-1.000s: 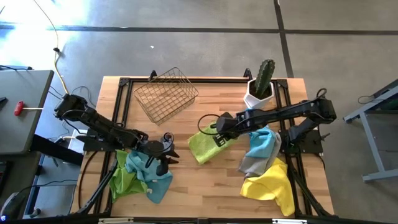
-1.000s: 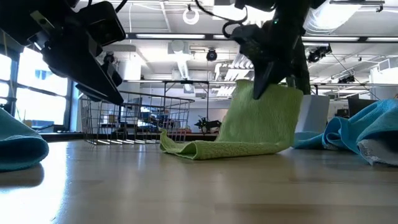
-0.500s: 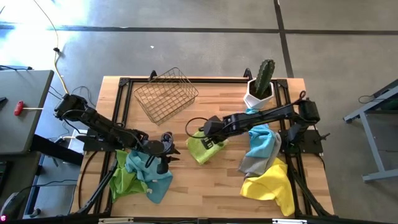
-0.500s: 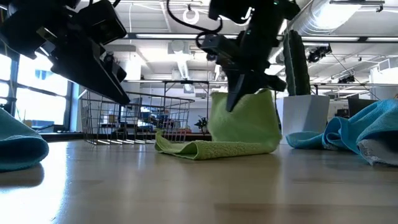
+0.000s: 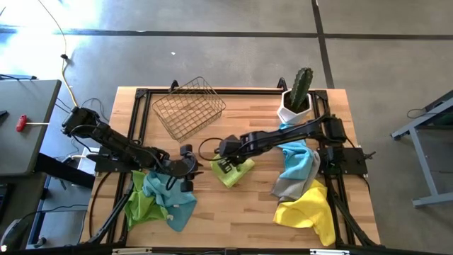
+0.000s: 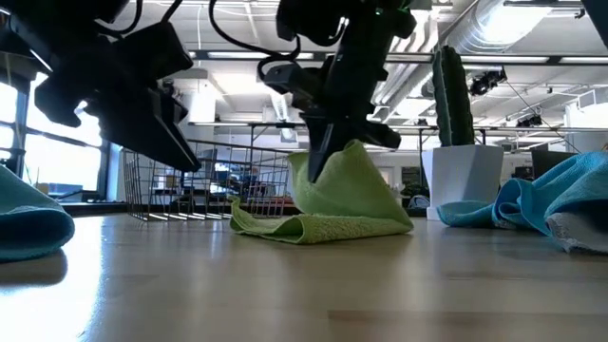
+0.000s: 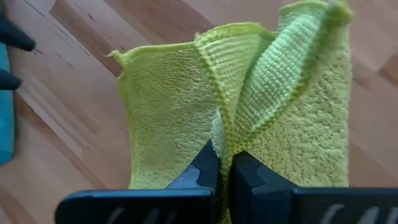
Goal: Fold microfiber towels
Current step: Fold the light green microfiber towel, then put the folded light green microfiber towel into the wire basket
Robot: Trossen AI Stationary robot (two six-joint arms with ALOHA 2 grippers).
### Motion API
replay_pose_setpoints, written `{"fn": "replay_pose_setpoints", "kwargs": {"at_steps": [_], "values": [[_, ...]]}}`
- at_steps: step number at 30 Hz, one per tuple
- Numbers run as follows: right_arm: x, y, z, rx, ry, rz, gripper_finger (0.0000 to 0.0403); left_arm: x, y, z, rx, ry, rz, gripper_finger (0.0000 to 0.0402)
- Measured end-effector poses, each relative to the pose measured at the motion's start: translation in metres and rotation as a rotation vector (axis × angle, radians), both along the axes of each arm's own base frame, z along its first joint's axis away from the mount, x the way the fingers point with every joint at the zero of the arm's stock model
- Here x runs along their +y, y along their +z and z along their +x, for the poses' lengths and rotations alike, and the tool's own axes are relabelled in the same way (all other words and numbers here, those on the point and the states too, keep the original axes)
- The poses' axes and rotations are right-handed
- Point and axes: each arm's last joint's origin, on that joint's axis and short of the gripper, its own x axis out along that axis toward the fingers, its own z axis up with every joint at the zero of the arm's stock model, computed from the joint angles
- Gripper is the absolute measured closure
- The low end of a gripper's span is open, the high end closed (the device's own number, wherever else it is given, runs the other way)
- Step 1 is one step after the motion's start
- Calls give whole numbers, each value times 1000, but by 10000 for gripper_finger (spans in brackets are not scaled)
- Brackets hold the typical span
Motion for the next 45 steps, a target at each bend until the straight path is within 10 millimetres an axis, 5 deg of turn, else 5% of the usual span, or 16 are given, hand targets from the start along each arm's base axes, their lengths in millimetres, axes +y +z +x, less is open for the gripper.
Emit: {"fn": "replay_pose_setpoints", "kwargs": {"at_steps": [14, 29, 45], "values": [[22, -11, 7, -47, -17, 16, 403, 3, 1, 0, -11, 53, 77, 287], [26, -8, 11, -100, -14, -32, 401, 2, 1, 0, -11, 56, 72, 287], [33, -5, 16, -162, 116, 54, 276, 2, 0, -1, -5, 56, 73, 287]]}}
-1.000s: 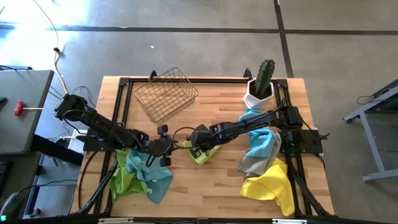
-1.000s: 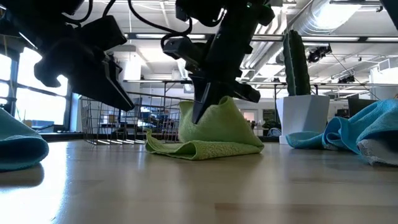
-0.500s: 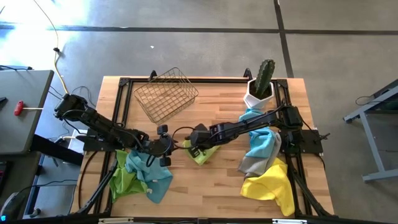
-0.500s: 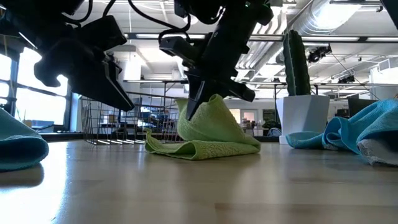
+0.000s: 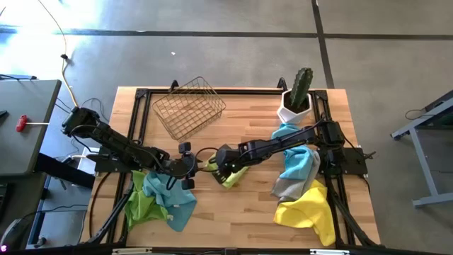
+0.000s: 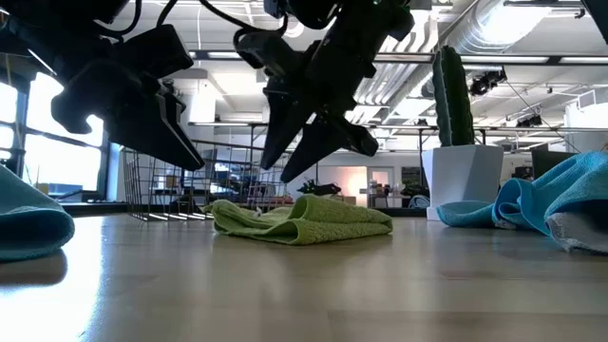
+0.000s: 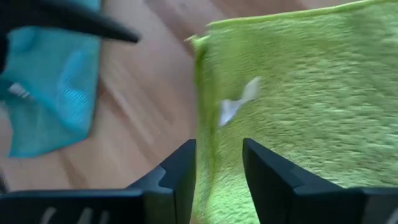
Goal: Fold microfiber towels
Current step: Put the folded light green microfiber towel into the wire basket
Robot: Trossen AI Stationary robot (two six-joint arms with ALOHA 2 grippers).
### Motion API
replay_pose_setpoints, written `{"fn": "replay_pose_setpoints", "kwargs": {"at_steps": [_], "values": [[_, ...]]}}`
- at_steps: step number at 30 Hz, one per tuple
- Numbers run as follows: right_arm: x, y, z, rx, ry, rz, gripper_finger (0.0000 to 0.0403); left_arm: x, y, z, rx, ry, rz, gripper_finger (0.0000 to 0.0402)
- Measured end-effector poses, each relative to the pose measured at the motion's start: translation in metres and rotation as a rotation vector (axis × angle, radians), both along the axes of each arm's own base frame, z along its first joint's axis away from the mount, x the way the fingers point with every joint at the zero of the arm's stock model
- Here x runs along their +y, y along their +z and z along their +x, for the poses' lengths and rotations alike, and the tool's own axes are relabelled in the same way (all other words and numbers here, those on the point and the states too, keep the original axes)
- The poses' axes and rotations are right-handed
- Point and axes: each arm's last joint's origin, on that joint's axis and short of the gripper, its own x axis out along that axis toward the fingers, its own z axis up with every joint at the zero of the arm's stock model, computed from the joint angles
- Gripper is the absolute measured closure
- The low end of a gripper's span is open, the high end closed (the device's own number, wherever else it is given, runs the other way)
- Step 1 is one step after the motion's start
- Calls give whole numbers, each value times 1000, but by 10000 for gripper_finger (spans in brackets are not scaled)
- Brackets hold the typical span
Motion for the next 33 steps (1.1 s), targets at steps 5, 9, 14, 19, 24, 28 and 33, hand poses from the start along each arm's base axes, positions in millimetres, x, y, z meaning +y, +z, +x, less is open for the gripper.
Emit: {"fn": "replay_pose_setpoints", "kwargs": {"at_steps": [5, 9, 14, 19, 24, 28, 33], "values": [[-1, -2, -3, 32, 78, -39, 269, 0, 0, 0, 0, 0, 0, 287], [-3, -6, -10, 108, 191, -112, 272, 0, 0, 0, 6, -24, 24, 287], [3, -9, -20, 192, 353, -216, 282, -1, 4, 4, -36, -62, 54, 287], [25, -11, -29, 238, 613, -385, 286, -3, 8, 8, -76, -110, 27, 287], [47, -10, -38, 277, 784, -614, 283, -4, 7, 8, -77, -122, -21, 283], [56, -10, -40, 277, 847, -666, 283, -5, 7, 8, -73, -136, -44, 265], [54, -17, -41, 265, 869, -671, 283, -6, 7, 8, -80, -131, -112, 232]]}}
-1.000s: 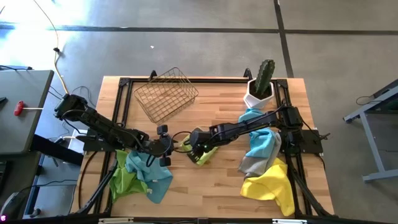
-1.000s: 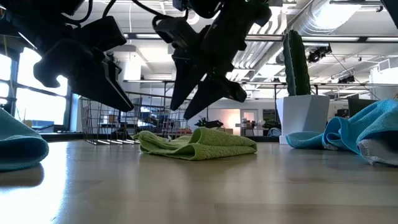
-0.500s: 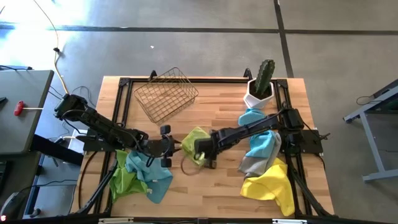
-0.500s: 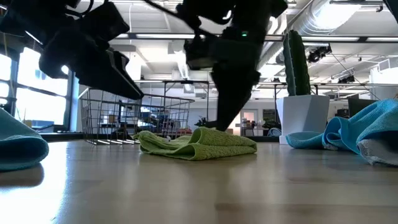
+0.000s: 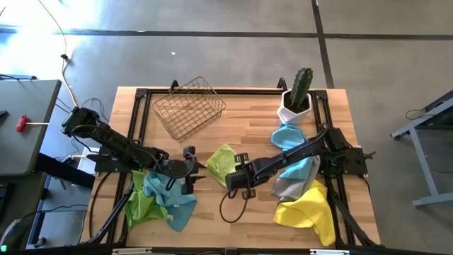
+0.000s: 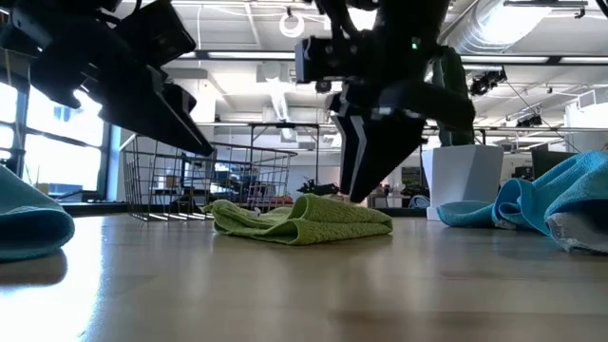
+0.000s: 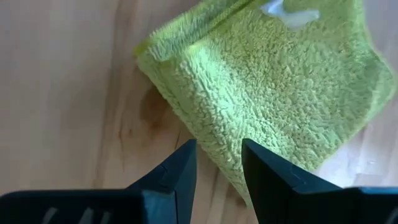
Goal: Fold microfiber towels
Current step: Put the folded light green microfiber towel into the wire basket
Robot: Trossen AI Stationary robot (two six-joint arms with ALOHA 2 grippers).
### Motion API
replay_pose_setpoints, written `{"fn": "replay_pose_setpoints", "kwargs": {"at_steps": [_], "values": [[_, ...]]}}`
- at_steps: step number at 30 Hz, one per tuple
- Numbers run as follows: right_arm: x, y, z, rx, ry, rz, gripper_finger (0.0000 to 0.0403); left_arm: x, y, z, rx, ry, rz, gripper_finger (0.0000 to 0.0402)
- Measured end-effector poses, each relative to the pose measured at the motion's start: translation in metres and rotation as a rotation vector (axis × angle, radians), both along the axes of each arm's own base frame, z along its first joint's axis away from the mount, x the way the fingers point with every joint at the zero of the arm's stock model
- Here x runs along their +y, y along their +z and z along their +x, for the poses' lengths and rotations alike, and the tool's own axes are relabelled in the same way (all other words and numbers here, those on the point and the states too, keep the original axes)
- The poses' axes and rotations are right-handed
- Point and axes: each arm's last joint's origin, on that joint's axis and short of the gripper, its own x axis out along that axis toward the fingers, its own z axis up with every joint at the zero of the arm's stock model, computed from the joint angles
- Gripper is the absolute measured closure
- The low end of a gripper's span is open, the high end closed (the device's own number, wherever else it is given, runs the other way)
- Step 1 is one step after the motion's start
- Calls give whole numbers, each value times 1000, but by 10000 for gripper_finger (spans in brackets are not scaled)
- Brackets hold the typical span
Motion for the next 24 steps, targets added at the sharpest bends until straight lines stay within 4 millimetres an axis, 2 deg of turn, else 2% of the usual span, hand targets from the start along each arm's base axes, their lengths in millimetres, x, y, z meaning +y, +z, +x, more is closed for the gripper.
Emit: {"fn": "replay_pose_setpoints", "kwargs": {"at_steps": [6, 12, 19, 24], "values": [[-3, -17, -6, 1, -44, 51, 287, 0, 0, 0, -10, 49, -68, 202], [5, -20, -7, -18, 40, 17, 284, 0, 0, 0, -14, 67, -90, 196], [4, -20, -5, -25, 97, -1, 235, 0, 0, 0, -17, 79, -97, 198], [7, -17, 1, -99, 108, 24, 199, 0, 0, 0, -18, 81, -96, 199]]}}
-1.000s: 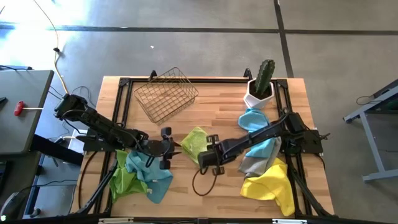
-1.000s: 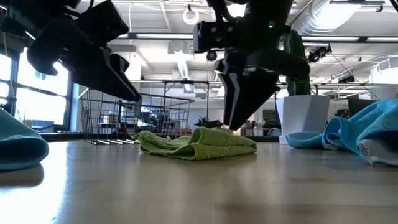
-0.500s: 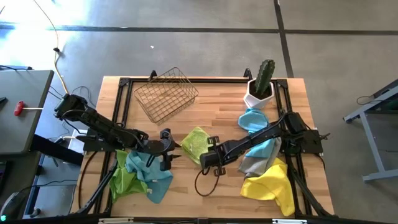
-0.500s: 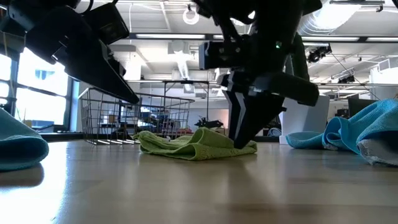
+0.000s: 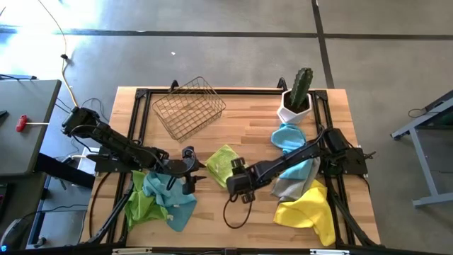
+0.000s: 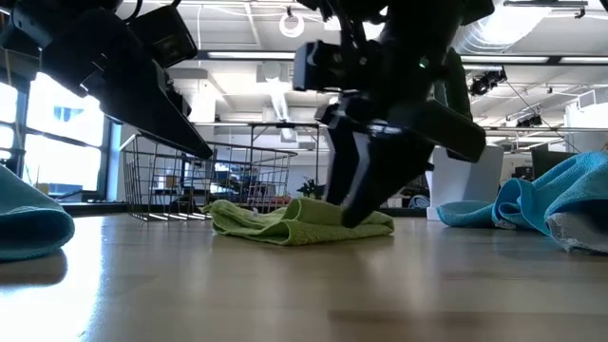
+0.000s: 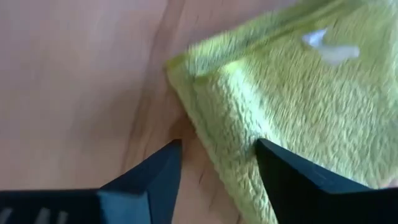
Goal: Fold microfiber towels
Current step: Put the folded light green microfiber towel into the wire basket
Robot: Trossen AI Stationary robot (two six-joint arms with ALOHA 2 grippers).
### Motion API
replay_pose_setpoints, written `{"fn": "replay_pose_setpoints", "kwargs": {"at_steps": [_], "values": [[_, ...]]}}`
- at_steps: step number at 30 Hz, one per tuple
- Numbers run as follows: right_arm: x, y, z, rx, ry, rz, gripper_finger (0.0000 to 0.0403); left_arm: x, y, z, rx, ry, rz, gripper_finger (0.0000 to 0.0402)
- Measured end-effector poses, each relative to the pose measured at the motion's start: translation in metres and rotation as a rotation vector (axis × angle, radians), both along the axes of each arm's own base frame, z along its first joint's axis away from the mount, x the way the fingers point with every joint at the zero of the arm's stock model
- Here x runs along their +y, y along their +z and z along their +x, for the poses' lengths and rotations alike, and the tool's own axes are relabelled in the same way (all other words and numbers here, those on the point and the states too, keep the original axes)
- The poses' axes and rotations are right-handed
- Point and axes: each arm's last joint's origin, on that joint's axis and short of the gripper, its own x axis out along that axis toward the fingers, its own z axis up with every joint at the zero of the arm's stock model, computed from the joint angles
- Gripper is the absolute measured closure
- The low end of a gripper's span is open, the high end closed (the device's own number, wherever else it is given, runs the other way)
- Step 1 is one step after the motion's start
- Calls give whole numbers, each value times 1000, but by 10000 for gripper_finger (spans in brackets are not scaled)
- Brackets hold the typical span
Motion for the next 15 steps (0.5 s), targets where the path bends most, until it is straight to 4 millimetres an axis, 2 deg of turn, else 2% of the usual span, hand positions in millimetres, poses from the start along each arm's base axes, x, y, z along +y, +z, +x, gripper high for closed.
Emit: {"fn": "replay_pose_setpoints", "kwargs": {"at_steps": [4, 8, 15], "values": [[2, 0, 6, -53, 6, 33, 188, 0, 0, 0, -2, 7, -8, 199], [4, -18, 10, -29, 4, 26, 187, 0, 0, 0, -3, 18, -22, 199], [3, -24, 13, -38, -29, 30, 187, 0, 0, 0, -3, 21, -25, 199]]}}
